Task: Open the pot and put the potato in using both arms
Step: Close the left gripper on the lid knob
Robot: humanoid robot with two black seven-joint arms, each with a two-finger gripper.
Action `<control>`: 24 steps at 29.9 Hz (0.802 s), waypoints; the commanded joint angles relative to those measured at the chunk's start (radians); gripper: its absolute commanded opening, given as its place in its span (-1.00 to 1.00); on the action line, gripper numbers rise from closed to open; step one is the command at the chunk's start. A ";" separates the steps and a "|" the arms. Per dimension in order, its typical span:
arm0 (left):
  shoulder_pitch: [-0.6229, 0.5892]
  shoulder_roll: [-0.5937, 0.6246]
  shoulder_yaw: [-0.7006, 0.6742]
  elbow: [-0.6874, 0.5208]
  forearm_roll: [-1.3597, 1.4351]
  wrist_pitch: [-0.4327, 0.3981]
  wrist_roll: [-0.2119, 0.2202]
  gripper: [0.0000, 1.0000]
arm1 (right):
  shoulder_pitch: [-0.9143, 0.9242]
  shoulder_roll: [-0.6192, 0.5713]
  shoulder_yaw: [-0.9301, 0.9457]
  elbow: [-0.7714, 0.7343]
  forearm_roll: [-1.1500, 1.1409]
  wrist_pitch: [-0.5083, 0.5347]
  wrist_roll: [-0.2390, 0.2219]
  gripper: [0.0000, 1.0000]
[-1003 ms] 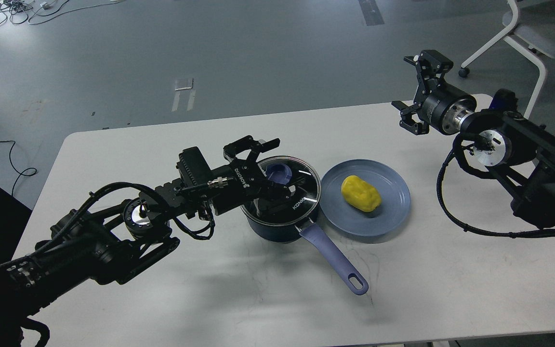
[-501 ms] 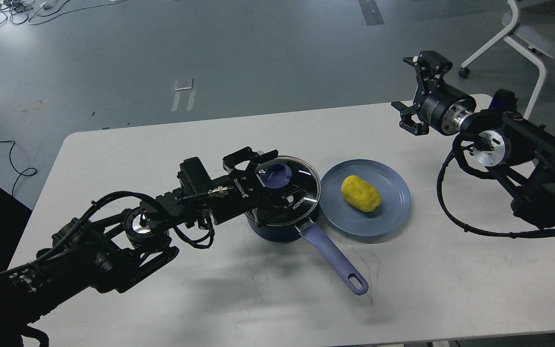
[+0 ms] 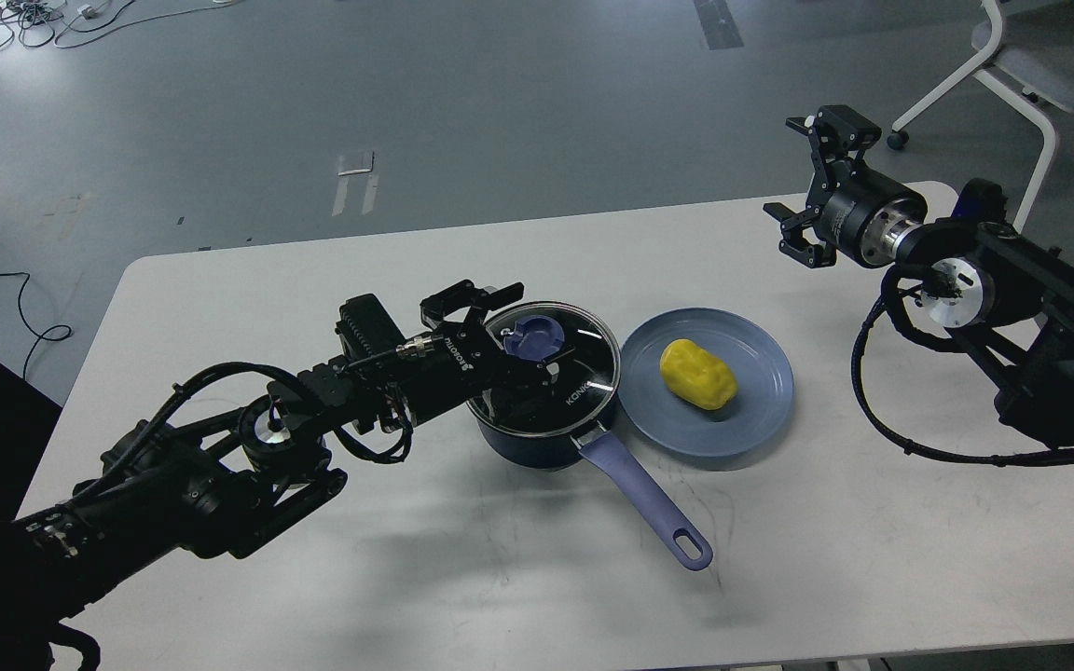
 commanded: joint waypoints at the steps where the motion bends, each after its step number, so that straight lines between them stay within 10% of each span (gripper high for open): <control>1: 0.008 -0.006 0.008 0.001 -0.001 0.000 -0.001 0.95 | 0.000 0.000 0.001 0.000 0.000 0.000 0.000 1.00; 10: 0.000 -0.006 0.048 0.004 -0.002 0.000 0.001 0.94 | -0.005 0.000 0.000 -0.002 0.000 0.000 0.001 1.00; 24: 0.002 -0.006 0.048 0.021 -0.001 -0.002 -0.001 0.32 | -0.011 0.000 0.000 -0.009 0.000 -0.001 0.003 1.00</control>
